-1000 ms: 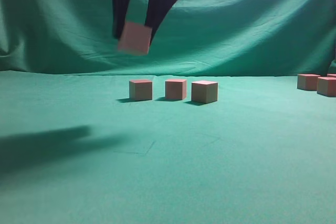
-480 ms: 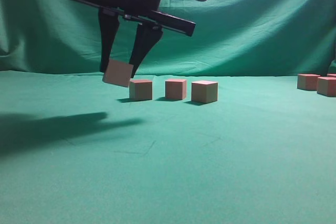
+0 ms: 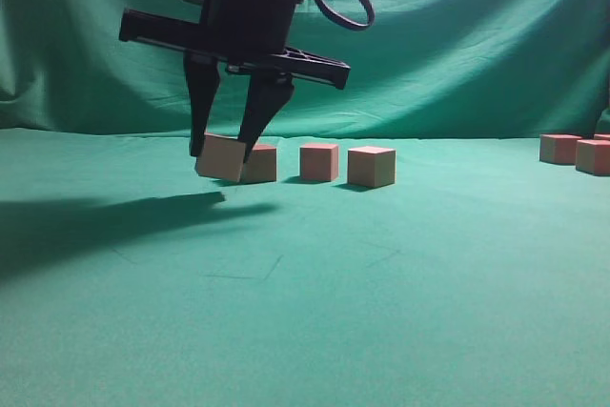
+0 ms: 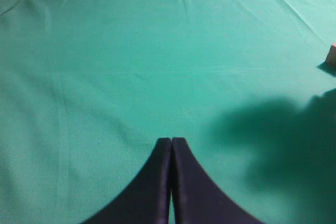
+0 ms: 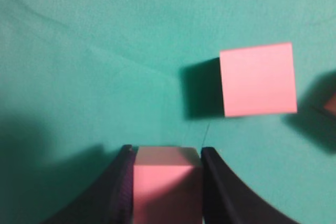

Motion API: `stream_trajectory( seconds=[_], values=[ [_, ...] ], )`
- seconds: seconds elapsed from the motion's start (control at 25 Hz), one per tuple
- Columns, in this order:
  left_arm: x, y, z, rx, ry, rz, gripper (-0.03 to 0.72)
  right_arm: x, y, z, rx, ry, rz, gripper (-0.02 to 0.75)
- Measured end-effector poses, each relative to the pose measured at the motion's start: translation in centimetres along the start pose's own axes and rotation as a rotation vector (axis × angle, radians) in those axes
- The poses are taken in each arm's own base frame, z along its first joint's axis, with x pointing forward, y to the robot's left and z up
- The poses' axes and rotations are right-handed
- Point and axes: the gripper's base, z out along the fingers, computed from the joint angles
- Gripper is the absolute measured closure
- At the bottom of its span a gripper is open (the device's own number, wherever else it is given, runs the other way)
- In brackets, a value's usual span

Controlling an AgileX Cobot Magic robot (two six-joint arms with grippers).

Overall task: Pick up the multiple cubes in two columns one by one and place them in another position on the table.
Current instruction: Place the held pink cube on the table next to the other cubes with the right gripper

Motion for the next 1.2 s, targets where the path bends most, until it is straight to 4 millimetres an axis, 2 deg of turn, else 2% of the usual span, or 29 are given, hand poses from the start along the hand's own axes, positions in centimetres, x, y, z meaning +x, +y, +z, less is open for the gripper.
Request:
stream_trajectory(
  seconds=[0.32, 0.52, 1.2],
  values=[
    [0.0, 0.0, 0.0, 0.0, 0.0, 0.0, 0.688, -2.0, 0.7, 0.6, 0.028, 0.053, -0.006, 0.473],
    [0.0, 0.0, 0.0, 0.0, 0.0, 0.0, 0.688, -2.0, 0.6, 1.7, 0.066, 0.133, 0.001, 0.473],
    [0.0, 0.0, 0.0, 0.0, 0.0, 0.0, 0.688, -2.6, 0.6, 1.2, 0.087, 0.098, 0.019, 0.473]
  ],
)
